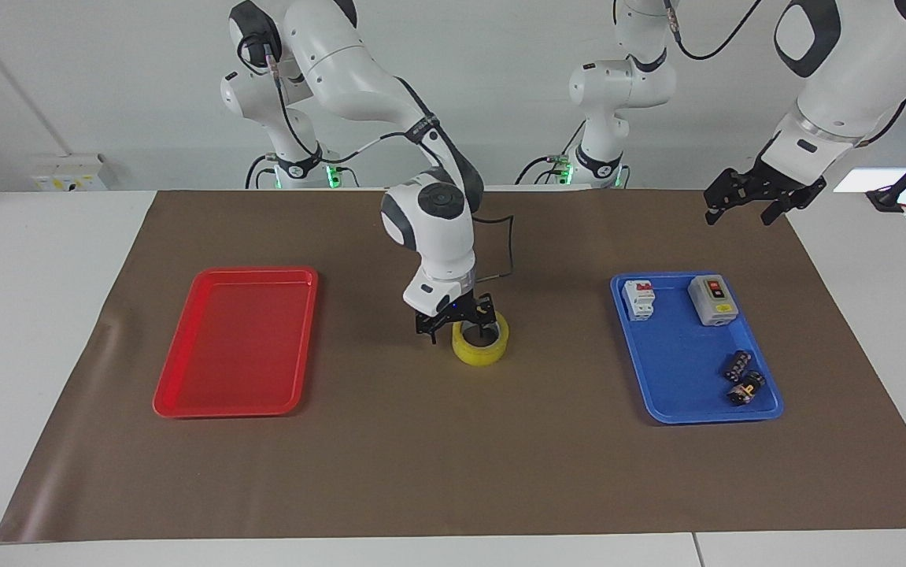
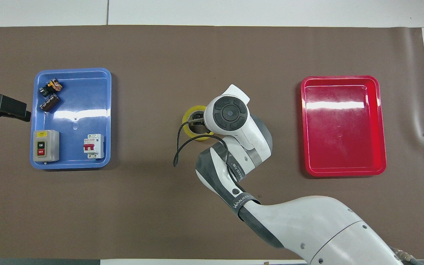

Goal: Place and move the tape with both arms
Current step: 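Grasp the tape roll with the right gripper while the left gripper returns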

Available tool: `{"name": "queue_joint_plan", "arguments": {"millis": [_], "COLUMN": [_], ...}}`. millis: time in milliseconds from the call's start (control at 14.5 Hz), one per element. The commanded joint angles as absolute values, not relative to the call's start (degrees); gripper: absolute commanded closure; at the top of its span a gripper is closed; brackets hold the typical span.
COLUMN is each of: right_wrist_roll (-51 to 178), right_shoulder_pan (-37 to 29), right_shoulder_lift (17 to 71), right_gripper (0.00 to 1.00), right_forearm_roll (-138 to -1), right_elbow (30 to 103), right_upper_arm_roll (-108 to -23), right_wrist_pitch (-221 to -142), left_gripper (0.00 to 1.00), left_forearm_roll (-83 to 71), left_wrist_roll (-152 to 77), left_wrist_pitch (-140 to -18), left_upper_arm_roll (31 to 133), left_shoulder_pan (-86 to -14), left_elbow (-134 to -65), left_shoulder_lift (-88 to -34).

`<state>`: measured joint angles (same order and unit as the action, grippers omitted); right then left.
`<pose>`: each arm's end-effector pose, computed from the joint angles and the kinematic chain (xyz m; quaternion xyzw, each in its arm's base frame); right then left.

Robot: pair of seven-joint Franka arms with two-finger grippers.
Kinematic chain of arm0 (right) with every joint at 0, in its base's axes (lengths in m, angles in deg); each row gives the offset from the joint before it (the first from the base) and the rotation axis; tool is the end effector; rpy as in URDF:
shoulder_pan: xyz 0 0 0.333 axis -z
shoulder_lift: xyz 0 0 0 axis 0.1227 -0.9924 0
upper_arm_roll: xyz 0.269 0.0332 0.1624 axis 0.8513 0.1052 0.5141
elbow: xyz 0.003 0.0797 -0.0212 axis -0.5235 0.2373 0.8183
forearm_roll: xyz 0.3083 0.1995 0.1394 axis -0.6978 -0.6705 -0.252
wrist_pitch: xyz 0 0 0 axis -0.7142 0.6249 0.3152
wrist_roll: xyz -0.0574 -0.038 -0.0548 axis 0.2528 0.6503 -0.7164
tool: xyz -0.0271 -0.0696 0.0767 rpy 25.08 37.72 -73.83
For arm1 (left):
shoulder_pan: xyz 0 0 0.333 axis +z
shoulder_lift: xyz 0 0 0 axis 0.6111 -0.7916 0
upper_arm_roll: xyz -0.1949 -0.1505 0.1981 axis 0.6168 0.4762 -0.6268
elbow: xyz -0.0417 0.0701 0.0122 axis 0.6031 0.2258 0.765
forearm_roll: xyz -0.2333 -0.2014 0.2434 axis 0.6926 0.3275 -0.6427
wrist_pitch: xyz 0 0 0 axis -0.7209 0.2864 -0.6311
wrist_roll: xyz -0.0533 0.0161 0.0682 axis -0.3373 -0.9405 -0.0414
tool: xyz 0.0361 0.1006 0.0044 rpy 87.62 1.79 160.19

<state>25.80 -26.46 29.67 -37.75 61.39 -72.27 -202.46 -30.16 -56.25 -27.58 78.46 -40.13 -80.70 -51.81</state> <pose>0.5693 0.3805 0.3046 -0.9955 -0.0403 -0.0755 0.0409 0.5505 -0.0205 0.6109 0.9981 -0.0481 -0.0379 0.0119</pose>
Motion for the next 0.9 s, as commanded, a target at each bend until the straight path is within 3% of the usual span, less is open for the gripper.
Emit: {"name": "queue_joint_plan", "arguments": {"millis": [0,276,345,414,483,552,828], "right_wrist_roll": [26.9,26.9,26.9,26.9,26.9,27.0,25.9], "right_shoulder_pan": [-26.5,-26.9,-27.2,-27.2,-27.2,-27.1,-27.7], "right_shoulder_lift": [30.1,30.6,30.6,30.5,30.5,30.5,30.5], "right_gripper": [0.0,0.05,0.13,0.28,0.53,1.0,1.0], "right_forearm_roll": [-37.6,-37.6,-37.6,-37.6,-37.6,-37.6,-37.7], "right_elbow": [62.8,65.4,65.6,65.6,65.6,65.5,64.9], "right_upper_arm_roll": [-72.2,-72.2,-72.2,-72.2,-72.2,-72.2,-72.2], "right_wrist_pitch": [-203.9,-206.3,-206.4,-206.5,-206.5,-206.5,-205.8], "left_gripper": [0.0,0.0,0.0,0.0,0.0,0.0,0.0], "left_forearm_roll": [-29.3,-29.3,-29.3,-29.3,-29.4,-29.4,-29.4], "left_wrist_roll": [-57.3,-57.3,-57.3,-57.3,-57.4,-57.5,-57.3], "left_wrist_pitch": [-28.6,-28.3,-28.4,-28.6,-29.4,-31.2,-33.5], "left_upper_arm_roll": [78.3,78.3,78.3,78.3,78.3,78.3,78.3], "left_shoulder_pan": [-40.3,-40.9,-40.9,-40.9,-40.9,-40.9,-40.8], "left_elbow": [-82.6,-84.2,-84.3,-84.4,-84.4,-84.6,-85.1], "left_shoulder_lift": [-50.4,-49.4,-49.4,-49.3,-49.3,-49.4,-49.4]}}
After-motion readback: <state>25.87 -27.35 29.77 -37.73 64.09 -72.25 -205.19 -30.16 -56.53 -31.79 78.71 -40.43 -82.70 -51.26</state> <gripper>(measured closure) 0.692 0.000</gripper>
